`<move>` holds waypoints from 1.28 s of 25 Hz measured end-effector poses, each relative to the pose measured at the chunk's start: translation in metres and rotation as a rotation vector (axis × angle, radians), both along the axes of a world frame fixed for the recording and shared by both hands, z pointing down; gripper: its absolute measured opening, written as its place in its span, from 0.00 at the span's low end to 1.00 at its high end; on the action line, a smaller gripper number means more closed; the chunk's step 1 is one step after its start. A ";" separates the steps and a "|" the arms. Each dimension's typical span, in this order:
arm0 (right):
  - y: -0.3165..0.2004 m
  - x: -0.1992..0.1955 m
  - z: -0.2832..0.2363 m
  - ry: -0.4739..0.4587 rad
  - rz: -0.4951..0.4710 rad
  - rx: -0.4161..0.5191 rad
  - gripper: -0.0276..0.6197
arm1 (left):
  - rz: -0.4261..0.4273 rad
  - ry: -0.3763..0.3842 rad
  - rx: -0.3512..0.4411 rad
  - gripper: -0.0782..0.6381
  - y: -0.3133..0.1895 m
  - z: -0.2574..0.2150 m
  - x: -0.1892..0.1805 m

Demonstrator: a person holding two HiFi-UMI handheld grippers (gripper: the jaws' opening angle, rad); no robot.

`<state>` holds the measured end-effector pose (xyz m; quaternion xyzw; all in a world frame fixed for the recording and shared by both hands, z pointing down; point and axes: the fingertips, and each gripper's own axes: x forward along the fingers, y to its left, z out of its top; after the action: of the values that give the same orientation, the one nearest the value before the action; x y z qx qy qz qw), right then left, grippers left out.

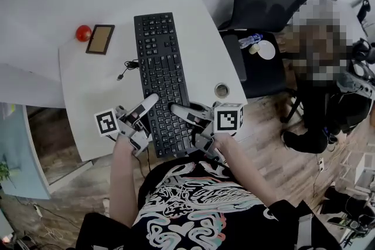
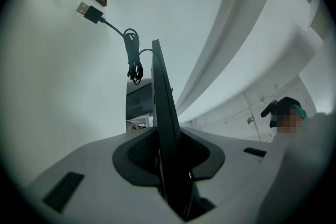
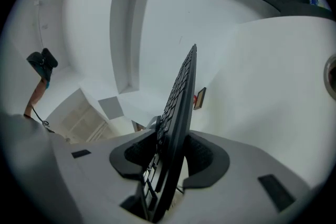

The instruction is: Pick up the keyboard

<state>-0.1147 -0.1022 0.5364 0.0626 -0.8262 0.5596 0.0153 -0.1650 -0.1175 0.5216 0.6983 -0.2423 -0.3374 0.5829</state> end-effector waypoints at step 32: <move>0.000 0.000 0.005 -0.123 -0.042 0.150 0.27 | -0.049 -0.052 0.200 0.27 -0.002 0.014 -0.004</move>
<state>-0.1144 -0.1019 0.5417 0.0119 -0.8663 0.4985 -0.0283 -0.1690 -0.1195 0.5359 0.7553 -0.2394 -0.3561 0.4953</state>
